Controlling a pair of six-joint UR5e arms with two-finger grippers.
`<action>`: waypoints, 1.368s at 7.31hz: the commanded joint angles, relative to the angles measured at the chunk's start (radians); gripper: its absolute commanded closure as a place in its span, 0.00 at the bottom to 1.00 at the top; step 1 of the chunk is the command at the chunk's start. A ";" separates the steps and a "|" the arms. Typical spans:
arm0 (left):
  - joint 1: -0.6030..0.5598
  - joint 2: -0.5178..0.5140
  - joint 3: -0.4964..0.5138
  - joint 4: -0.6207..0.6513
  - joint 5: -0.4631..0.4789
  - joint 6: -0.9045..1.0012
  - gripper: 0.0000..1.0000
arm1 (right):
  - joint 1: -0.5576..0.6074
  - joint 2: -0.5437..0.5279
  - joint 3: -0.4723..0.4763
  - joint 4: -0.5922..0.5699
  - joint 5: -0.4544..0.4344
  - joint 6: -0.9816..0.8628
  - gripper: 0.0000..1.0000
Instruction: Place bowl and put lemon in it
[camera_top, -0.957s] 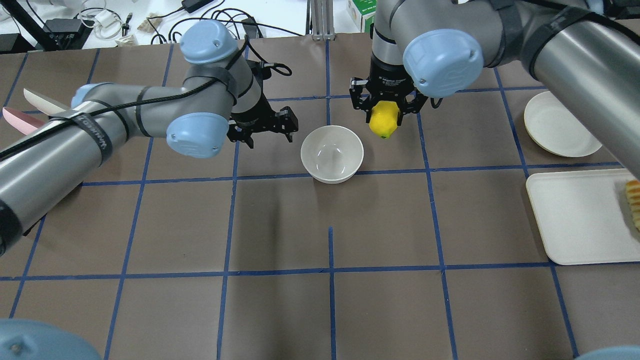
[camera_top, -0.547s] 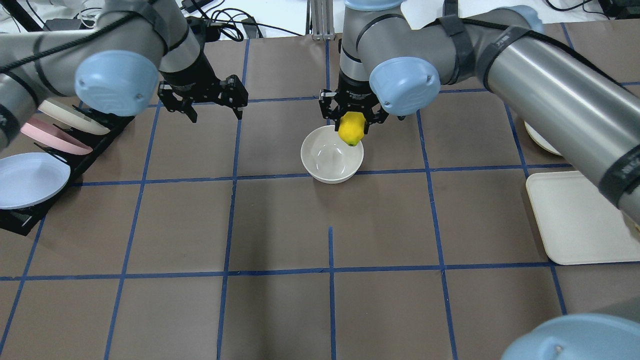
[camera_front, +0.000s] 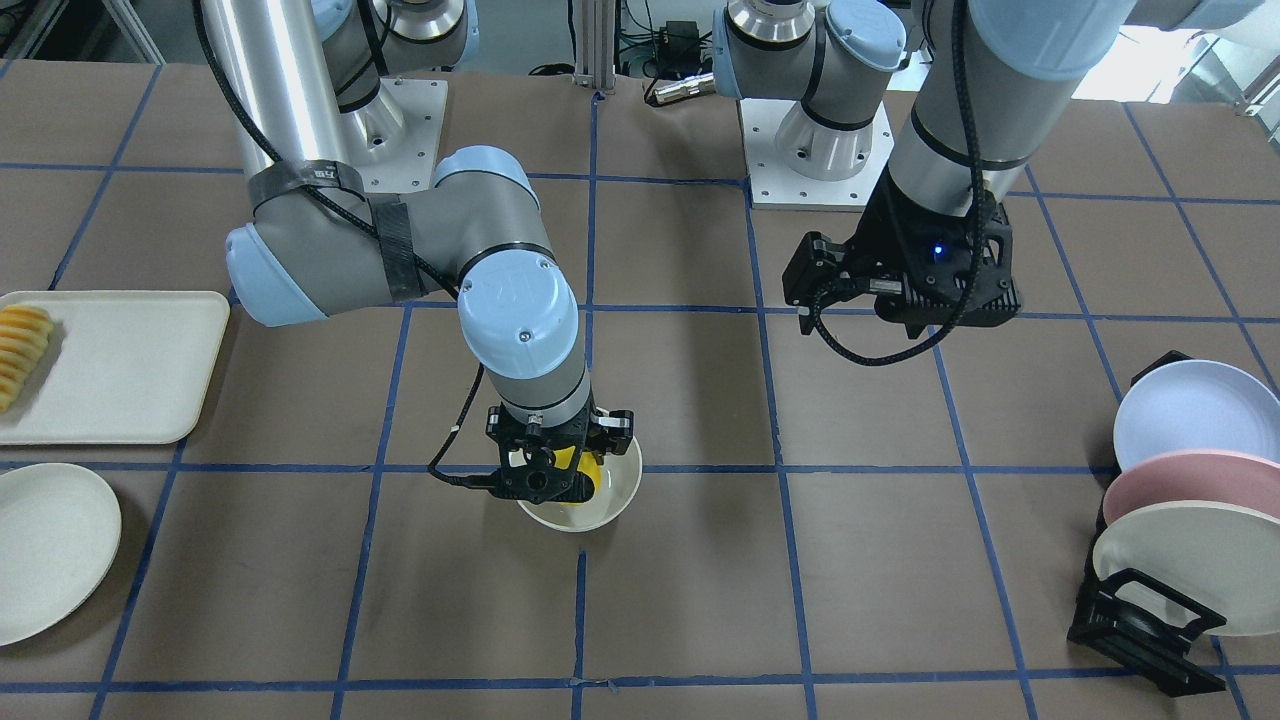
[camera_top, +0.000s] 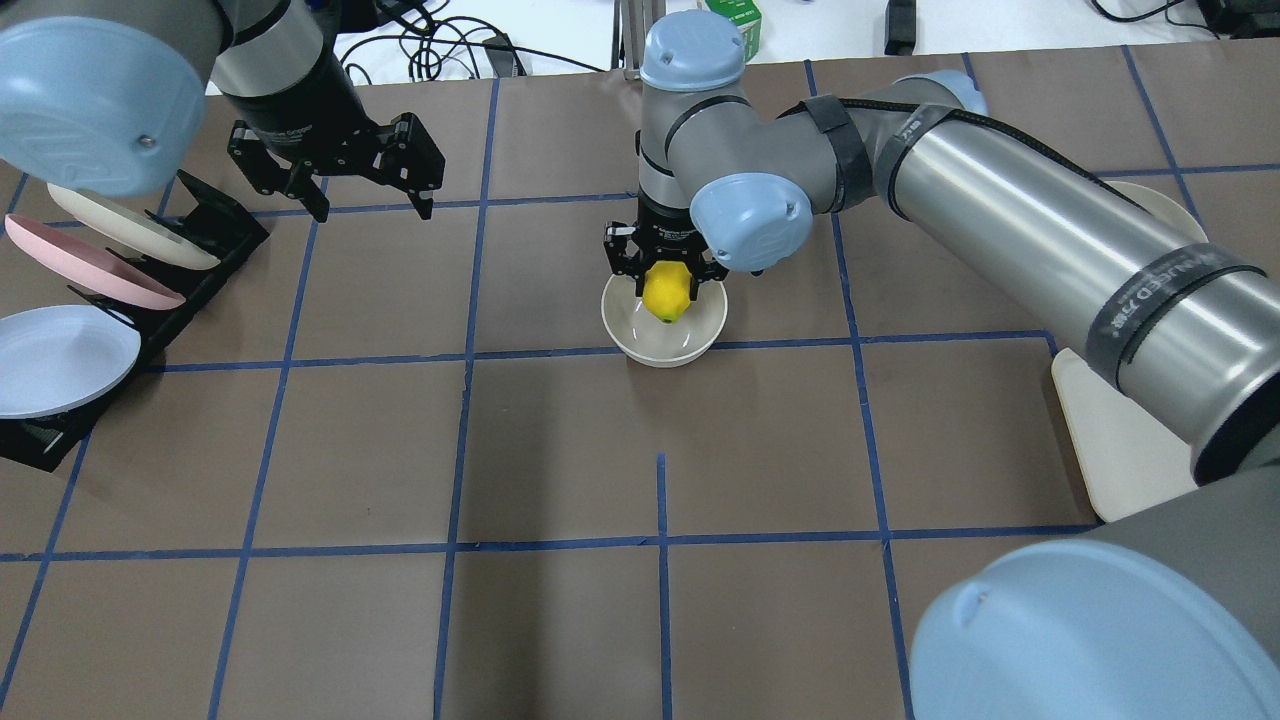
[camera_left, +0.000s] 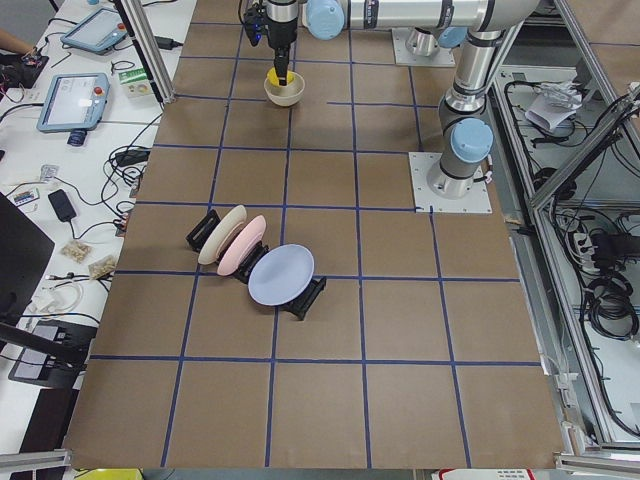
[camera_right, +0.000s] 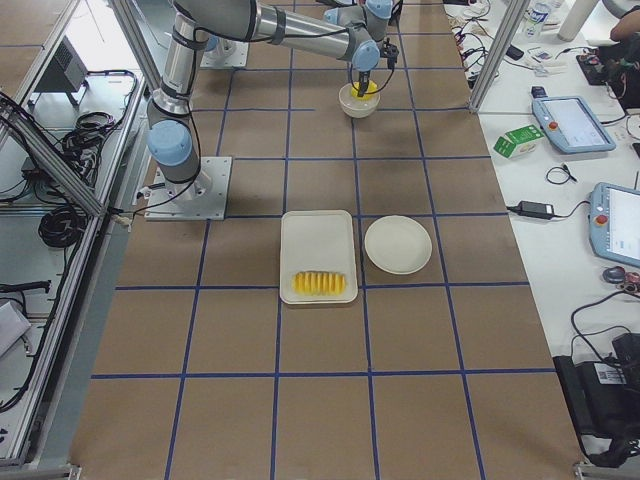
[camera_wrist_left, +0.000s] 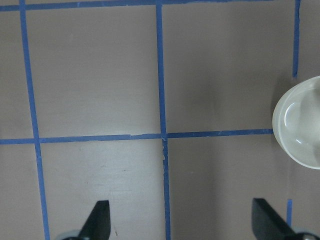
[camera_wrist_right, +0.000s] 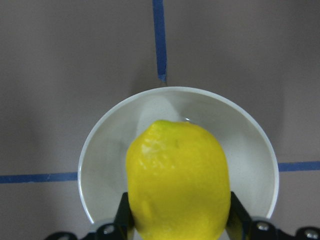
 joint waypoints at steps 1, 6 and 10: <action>-0.001 0.021 -0.007 -0.014 0.002 0.000 0.00 | 0.001 0.019 0.006 -0.001 0.002 -0.002 0.90; 0.005 0.011 -0.012 -0.014 -0.001 0.000 0.00 | 0.001 0.022 0.064 -0.058 0.002 -0.014 0.00; 0.005 0.015 -0.014 -0.014 -0.001 -0.011 0.00 | -0.033 -0.071 0.029 -0.004 -0.018 -0.020 0.00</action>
